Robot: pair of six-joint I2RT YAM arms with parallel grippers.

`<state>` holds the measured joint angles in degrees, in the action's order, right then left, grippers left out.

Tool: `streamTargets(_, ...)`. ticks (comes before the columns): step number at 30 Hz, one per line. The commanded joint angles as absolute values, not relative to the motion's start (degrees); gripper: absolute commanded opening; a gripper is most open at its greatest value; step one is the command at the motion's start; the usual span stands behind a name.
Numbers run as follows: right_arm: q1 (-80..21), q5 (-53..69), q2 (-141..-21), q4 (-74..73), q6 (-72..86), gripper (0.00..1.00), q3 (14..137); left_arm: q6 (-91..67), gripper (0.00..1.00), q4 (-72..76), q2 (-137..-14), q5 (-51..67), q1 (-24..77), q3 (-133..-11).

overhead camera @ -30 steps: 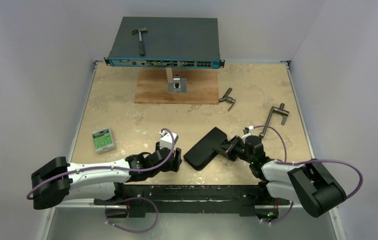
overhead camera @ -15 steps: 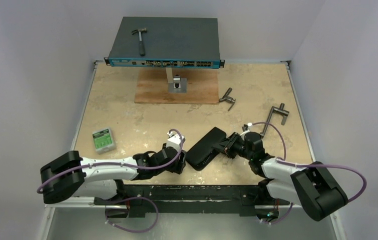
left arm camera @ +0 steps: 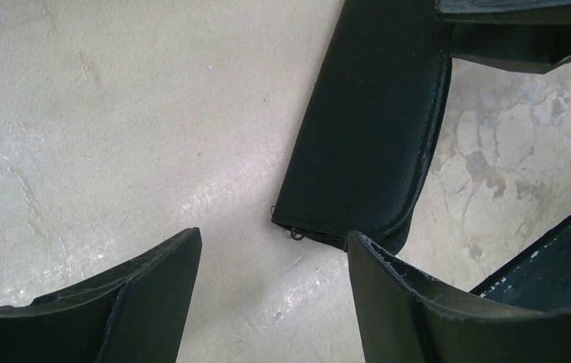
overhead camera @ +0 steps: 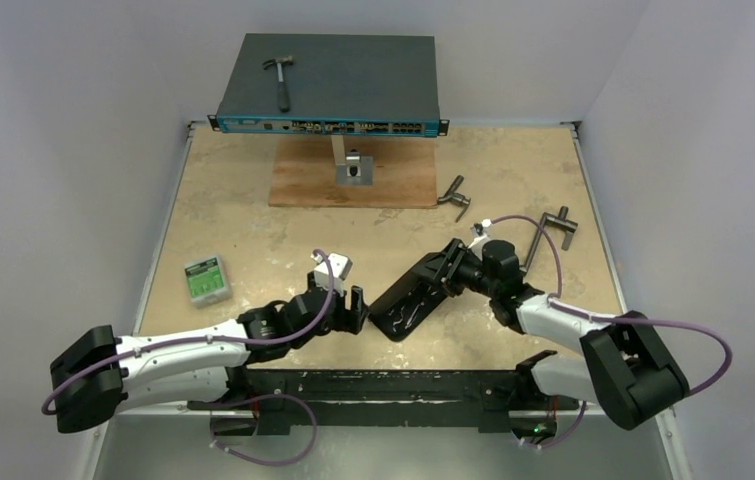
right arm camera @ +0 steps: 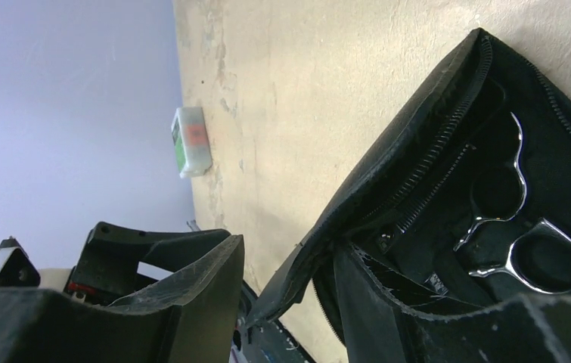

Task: Sort the hair-cutting tools
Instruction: Adjust the comb in the hairdressing tool bag.

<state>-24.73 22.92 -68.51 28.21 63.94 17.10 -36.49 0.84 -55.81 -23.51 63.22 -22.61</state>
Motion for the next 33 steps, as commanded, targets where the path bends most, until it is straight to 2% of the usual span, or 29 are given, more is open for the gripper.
streamTargets(1,-24.7,25.2,-71.0,29.2,62.1,0.47,19.7,-31.5,0.71,4.0,-56.9,-22.0,63.0,-24.7)
streamTargets(9,-24.6,25.5,-73.2,30.4,64.3,0.47,22.3,-26.5,0.74,8.9,-62.6,-17.5,63.0,-29.0)
streamTargets(19,-24.4,26.2,-75.7,28.8,64.1,0.48,27.1,-23.2,0.76,11.9,-61.4,-14.4,63.0,-29.7)
streamTargets(25,-24.4,26.6,-77.2,29.3,63.7,0.48,27.7,-21.2,0.76,8.8,-69.7,-17.1,62.7,-35.3)
streamTargets(29,-24.0,26.8,-76.3,28.4,63.2,0.48,27.7,-23.3,0.73,9.1,-76.3,-17.4,59.5,-38.0)
streamTargets(33,-23.2,26.5,-73.7,24.3,60.8,0.48,27.7,-24.6,0.64,11.4,-79.0,-14.3,56.7,-38.3)
